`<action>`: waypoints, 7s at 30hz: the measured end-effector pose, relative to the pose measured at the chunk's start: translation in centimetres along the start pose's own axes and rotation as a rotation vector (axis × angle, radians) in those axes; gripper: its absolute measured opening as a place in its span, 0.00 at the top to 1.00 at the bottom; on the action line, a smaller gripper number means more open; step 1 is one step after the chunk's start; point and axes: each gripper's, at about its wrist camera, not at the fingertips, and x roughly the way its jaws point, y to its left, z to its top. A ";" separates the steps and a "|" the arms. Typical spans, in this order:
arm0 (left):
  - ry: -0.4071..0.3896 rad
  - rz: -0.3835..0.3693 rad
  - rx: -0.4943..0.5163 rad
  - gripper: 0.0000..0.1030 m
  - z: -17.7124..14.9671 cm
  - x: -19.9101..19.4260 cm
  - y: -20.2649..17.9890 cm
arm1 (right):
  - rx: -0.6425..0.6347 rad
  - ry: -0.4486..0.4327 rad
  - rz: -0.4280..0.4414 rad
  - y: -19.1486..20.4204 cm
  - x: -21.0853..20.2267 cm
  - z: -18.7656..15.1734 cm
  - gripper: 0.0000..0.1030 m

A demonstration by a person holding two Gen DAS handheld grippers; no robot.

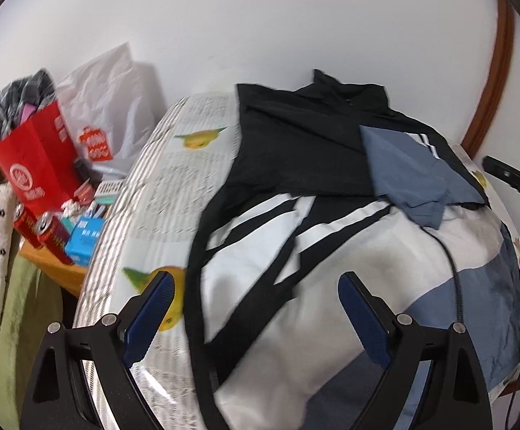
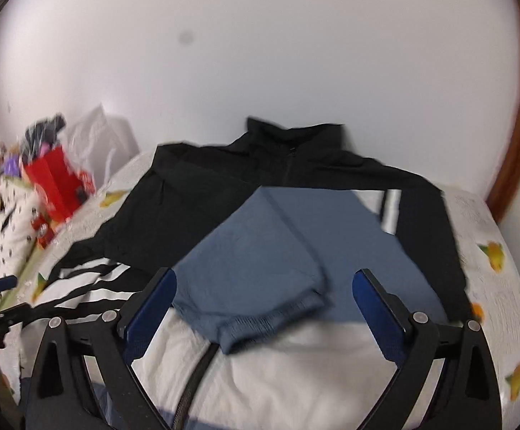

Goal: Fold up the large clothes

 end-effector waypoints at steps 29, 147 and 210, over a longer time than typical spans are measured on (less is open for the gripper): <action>0.026 -0.103 0.266 0.10 6.6 4.8 -20.4 | 0.232 0.055 -0.212 -19.9 -8.9 -7.4 0.12; 0.122 0.092 -0.051 0.28 -7.3 0.4 1.6 | 0.186 0.291 -0.231 -11.9 -9.2 -19.8 0.26; -0.306 -0.088 -0.074 0.92 1.9 -9.0 0.2 | 0.196 -0.209 -0.124 -10.5 -20.4 -5.5 0.95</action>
